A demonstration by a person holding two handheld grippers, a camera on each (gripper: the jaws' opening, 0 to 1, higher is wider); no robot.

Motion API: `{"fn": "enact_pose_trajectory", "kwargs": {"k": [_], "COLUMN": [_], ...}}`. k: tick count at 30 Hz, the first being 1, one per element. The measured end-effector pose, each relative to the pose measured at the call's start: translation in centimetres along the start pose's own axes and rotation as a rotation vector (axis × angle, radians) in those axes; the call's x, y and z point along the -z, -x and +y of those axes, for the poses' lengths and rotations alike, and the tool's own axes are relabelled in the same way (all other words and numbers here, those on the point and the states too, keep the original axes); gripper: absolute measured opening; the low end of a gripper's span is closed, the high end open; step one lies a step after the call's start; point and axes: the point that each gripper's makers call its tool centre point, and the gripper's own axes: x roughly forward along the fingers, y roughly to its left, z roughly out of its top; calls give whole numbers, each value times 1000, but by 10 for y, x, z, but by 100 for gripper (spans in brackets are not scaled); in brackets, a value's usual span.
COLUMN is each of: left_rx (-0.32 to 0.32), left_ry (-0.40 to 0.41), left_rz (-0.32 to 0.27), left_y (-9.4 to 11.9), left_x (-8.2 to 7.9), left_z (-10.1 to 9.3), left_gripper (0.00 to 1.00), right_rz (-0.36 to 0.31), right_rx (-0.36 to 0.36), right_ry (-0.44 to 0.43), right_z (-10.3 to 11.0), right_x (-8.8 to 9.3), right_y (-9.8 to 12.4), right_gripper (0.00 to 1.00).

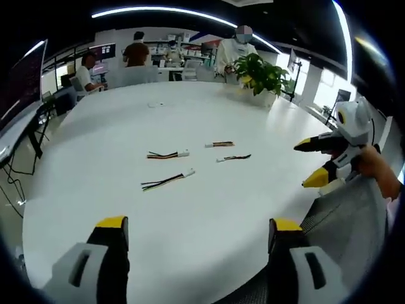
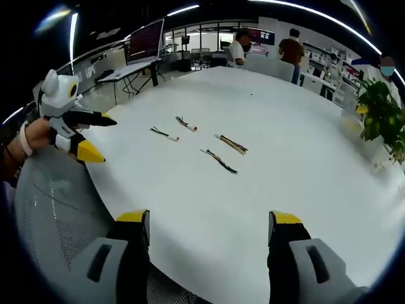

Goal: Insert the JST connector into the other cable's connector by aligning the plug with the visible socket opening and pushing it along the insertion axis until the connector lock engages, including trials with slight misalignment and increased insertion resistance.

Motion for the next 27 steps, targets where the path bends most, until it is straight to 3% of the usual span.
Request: {"fn": "enact_pose_trajectory", "kwargs": {"k": [8, 13, 27], "left_rx": [-6, -14, 3], "left_ry": [22, 45, 28], "left_rz": [44, 19, 26], "left_y": [-1, 2, 2], "left_x": [7, 3, 3], "left_z": [0, 3, -1], "left_gripper": [94, 93, 92], "right_rz": [7, 19, 36], "right_rx": [1, 3, -3], "right_ry": [7, 14, 26], "right_z": [1, 0, 3], "right_x": [1, 2, 5], "right_y": [0, -2, -4], "right_gripper": [75, 75, 75]}}
